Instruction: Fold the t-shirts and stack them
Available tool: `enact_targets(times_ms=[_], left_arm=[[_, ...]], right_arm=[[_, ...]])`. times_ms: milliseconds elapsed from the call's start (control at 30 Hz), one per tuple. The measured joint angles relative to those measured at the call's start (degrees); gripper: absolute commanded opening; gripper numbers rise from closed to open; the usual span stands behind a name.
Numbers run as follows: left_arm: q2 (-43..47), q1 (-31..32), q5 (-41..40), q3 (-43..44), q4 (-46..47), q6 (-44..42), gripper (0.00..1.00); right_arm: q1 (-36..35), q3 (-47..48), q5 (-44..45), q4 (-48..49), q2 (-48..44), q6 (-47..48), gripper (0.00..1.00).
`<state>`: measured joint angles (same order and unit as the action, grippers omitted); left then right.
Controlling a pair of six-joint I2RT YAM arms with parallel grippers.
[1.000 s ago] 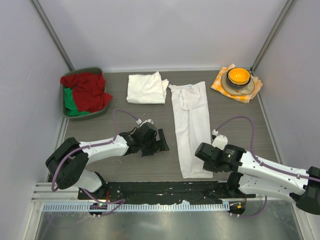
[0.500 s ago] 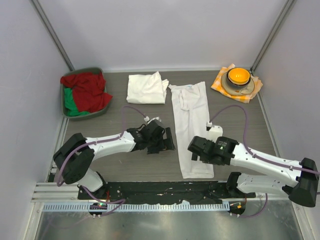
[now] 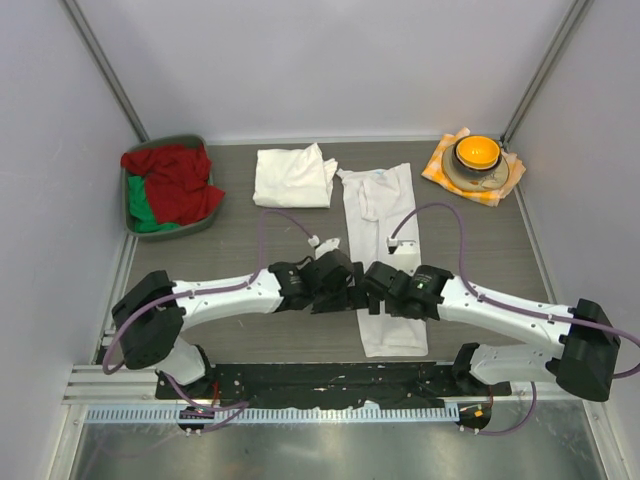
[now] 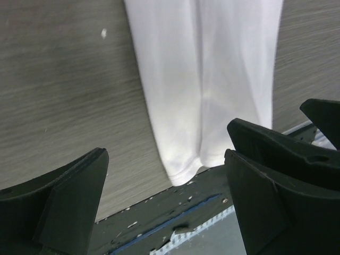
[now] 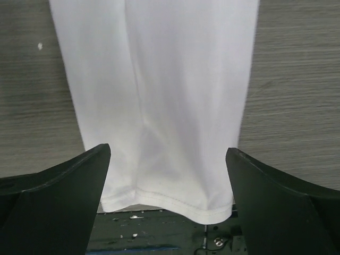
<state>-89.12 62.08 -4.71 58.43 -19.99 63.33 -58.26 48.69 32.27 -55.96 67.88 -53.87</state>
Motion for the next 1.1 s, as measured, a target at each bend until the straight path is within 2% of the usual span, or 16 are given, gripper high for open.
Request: enact_targets(times_ms=[167,333,500,733,833,967,1033,1100], left_arm=[[5.8,2.2,-4.0,-7.1,-0.7,3.8,0.96],[12.9,2.3,-9.0,-8.6,-4.4,5.0,0.96],[18.7,1.7,-11.4,-11.4,-6.0,5.6,0.96],[21.8,0.7,-12.3,-16.0,-7.7,6.8,0.97],[22.8,0.0,-12.4,-16.7,-8.2,6.9,0.97],[23.5,-0.5,-12.7,-16.7,-8.2,7.0,0.97],[23.6,-0.6,-12.7,-16.7,-8.2,7.0,0.97],[23.6,-0.7,-12.7,-16.8,-8.2,7.0,0.97]], right_arm=[[-1.7,-2.5,-8.4,7.6,-0.1,0.2,0.94],[-4.8,-4.0,-14.4,12.5,-1.8,-0.8,0.92],[-6.8,-6.9,-17.1,14.4,-3.1,-2.6,0.88],[-6.9,-12.4,-18.4,15.2,-4.3,-4.6,0.83],[-6.9,-13.4,-18.7,16.0,-3.3,-4.8,0.78],[-6.9,-13.8,-19.2,17.8,-0.8,-4.9,0.58],[-7.0,-13.9,-19.6,18.9,0.2,-4.9,0.54],[-7.1,-14.0,-19.9,19.8,0.9,-5.0,0.53]])
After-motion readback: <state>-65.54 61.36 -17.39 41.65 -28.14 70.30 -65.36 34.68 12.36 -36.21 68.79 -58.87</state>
